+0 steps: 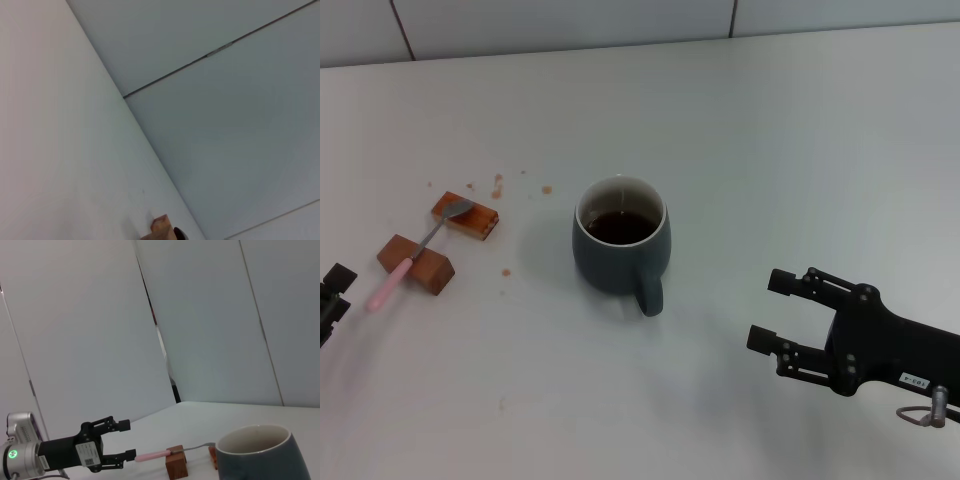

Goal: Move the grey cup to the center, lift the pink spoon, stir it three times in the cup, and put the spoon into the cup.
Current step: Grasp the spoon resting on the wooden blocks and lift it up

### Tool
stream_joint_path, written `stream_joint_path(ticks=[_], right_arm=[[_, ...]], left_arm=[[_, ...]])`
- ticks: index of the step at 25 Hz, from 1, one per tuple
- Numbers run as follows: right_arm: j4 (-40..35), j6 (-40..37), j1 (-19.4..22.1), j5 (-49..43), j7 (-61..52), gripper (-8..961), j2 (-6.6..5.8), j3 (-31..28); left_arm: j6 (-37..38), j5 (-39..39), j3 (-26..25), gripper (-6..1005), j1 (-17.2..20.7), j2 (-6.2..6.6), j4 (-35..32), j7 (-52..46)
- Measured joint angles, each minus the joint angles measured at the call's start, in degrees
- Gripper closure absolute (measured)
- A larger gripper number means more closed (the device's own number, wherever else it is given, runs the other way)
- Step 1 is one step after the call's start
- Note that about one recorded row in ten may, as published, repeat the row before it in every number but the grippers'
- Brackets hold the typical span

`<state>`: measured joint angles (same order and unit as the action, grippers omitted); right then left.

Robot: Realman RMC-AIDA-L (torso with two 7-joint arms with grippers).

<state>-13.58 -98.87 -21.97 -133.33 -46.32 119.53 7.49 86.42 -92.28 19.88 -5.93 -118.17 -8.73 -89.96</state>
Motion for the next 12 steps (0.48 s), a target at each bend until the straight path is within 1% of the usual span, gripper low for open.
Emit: stream_joint_path(ticks=[12], right_arm=[[0.14, -0.02, -0.09, 0.00, -0.02, 165, 0.00, -0.02]], left_arm=[[-0.71, 0.00, 0.62, 164, -0.30, -0.06, 0.59, -0.04]])
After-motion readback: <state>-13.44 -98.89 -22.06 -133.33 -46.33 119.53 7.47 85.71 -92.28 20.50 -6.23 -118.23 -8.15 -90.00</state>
